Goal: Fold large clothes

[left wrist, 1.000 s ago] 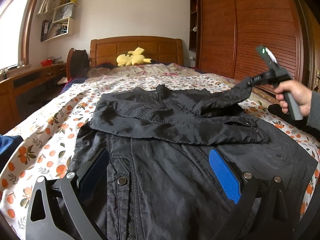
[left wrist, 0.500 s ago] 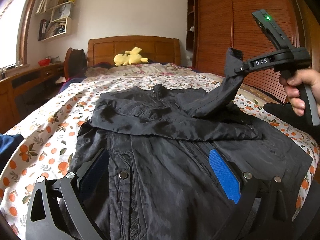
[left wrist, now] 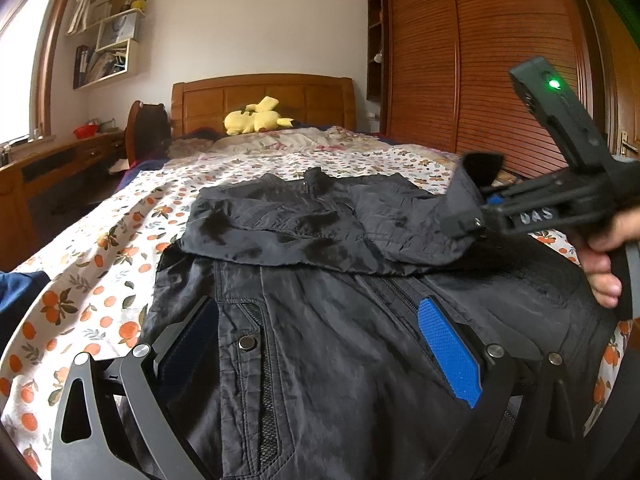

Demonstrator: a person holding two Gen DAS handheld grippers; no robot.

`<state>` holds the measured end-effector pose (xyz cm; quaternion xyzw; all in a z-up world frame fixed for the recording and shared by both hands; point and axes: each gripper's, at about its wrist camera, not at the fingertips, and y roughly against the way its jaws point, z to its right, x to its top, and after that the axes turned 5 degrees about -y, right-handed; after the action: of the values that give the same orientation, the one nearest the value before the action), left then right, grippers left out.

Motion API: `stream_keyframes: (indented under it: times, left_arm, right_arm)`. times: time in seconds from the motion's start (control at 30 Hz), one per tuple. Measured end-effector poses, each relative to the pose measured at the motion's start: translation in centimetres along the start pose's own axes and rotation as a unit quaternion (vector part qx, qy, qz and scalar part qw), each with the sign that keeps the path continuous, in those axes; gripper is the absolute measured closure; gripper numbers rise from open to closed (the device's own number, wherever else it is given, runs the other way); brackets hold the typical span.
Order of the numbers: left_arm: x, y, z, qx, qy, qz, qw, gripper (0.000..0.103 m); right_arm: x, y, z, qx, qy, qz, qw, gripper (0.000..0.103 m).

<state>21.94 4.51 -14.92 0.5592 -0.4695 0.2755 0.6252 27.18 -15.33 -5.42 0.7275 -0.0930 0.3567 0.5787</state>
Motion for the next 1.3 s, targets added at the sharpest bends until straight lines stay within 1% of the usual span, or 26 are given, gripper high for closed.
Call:
stream_keyframes:
  times: [0.1,0.23,0.3,0.43,0.6,0.7,0.9,1.0,1.17,1.3]
  left_arm:
    - [0.0,0.0,0.0,0.001,0.000,0.001,1.0000,0.002]
    - [0.0,0.1,0.0,0.004,-0.003,0.001,1.0000,0.002]
    - [0.0,0.2,0.1,0.008,-0.006,0.002,0.9999,0.002]
    - [0.1,0.4,0.6,0.015,-0.013,0.005,0.9998,0.002]
    - [0.4,0.9,1.6,0.021,-0.022,0.005,0.9995,0.002]
    - [0.8,1.2,2.3,0.010,-0.017,0.000,0.9998,0.002]
    - [1.4,1.4,5.0,-0.002,-0.028,-0.004,0.9996,0.002]
    - [1.9,1.0,6.5,-0.012,-0.036,-0.011,0.9992,0.002]
    - [2.9,0.0,9.8,-0.022,-0.067,-0.023,0.9972,0.002]
    - [3.6,-1.3,12.0,-0.036,-0.084,-0.039,0.9950,0.002]
  right_arm:
    - [-1.0,1.0,0.0,0.004,-0.003,0.003,1.000,0.076]
    - [-2.7,2.6,0.2,0.005,-0.007,0.002,1.000,0.068]
    - [-3.7,3.3,0.4,0.005,-0.007,0.002,1.000,0.066]
    - [-5.2,4.8,1.1,-0.006,-0.001,0.010,1.000,0.065]
    - [-6.4,6.2,3.2,-0.021,-0.011,0.024,0.999,0.063]
    - [-7.3,6.8,4.4,-0.029,-0.016,0.033,0.999,0.058]
    - [-9.3,6.6,7.7,-0.046,-0.036,0.036,0.998,0.056]
    - [-10.1,6.2,9.3,-0.052,-0.049,0.035,0.997,0.052]
    - [-11.1,5.7,11.5,-0.058,-0.069,0.039,0.995,0.049]
    - [-11.4,5.7,12.5,-0.058,-0.081,0.045,0.994,0.044]
